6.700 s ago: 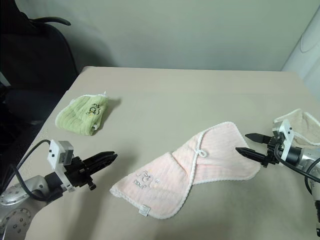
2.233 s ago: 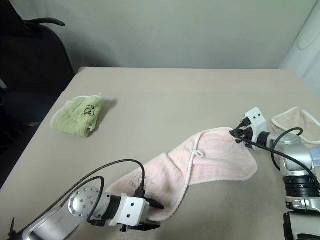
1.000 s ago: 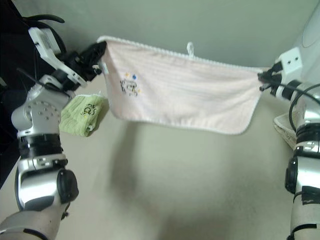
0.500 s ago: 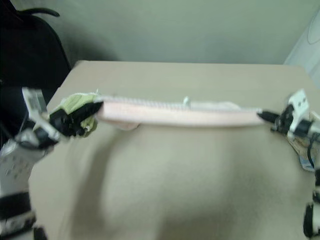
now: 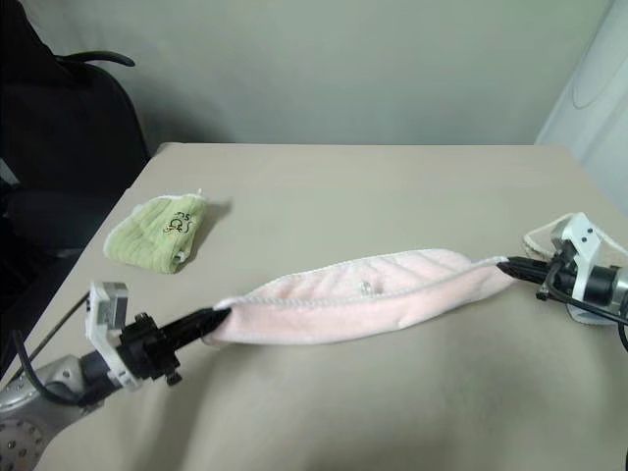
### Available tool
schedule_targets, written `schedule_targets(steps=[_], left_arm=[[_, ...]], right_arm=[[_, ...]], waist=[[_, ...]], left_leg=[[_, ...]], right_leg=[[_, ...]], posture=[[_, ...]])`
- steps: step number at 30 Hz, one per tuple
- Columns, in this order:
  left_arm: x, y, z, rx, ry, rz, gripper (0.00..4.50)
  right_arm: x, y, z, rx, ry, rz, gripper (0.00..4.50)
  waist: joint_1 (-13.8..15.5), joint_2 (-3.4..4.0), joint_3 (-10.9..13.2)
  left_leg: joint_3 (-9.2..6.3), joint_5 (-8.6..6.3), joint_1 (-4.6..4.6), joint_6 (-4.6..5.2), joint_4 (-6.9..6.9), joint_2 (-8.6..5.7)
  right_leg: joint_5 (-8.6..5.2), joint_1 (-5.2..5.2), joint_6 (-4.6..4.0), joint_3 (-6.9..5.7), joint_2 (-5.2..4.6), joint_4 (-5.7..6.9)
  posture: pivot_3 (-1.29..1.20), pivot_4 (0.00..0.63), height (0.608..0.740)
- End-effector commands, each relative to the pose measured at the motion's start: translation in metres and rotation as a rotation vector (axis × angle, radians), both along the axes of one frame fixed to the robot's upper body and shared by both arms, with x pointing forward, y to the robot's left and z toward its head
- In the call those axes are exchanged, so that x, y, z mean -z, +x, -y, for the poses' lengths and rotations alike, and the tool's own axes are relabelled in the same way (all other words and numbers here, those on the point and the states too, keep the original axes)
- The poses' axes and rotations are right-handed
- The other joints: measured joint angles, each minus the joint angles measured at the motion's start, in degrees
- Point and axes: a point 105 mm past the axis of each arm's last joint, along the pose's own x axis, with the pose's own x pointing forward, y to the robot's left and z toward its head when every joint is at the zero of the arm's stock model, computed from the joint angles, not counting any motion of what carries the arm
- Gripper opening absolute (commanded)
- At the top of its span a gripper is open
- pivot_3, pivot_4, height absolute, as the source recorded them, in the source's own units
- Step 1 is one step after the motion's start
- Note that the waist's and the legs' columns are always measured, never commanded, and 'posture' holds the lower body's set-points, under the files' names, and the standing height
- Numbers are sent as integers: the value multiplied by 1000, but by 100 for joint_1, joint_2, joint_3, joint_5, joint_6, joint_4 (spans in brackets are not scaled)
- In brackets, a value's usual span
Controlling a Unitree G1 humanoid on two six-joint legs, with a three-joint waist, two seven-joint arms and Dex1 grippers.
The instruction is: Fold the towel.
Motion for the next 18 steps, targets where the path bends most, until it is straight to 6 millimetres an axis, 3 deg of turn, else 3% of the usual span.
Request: schedule_targets(steps=[1,8,15,17,18], left_arm=[[-6,23,-25,-169,-20,45,33],[10,52,-28,-218,42,3,33],[41,58,-22,-182,188,-78,33],[52,58,-22,-169,245,-98,516],[55,57,-22,-168,251,-104,760]], right_arm=[[-8,21,-2,50,-14,56,0],[3,67,-12,143,-77,47,0],[30,89,-13,205,-162,-2,0],[36,90,-12,205,-180,-18,0],[38,90,-13,202,-169,-29,219]], waist=[[-4,1,-2],[-77,3,-3],[-69,3,-3],[-69,3,-2],[-70,3,-2]], left_leg=[[4,-2,-5,-19,-1,2],[23,-14,-111,-38,1,14],[25,-31,-125,-44,-4,30],[25,-31,-124,-45,-2,36],[26,-30,-124,-45,-2,39]], right_leg=[[-1,-7,-1,2,0,-1],[5,-129,-18,14,1,2],[13,-156,-33,14,4,2],[17,-158,-40,14,4,8],[20,-158,-44,13,5,9]], posture=[[0,150,740],[0,150,740],[0,150,740],[0,150,740],[0,150,740]])
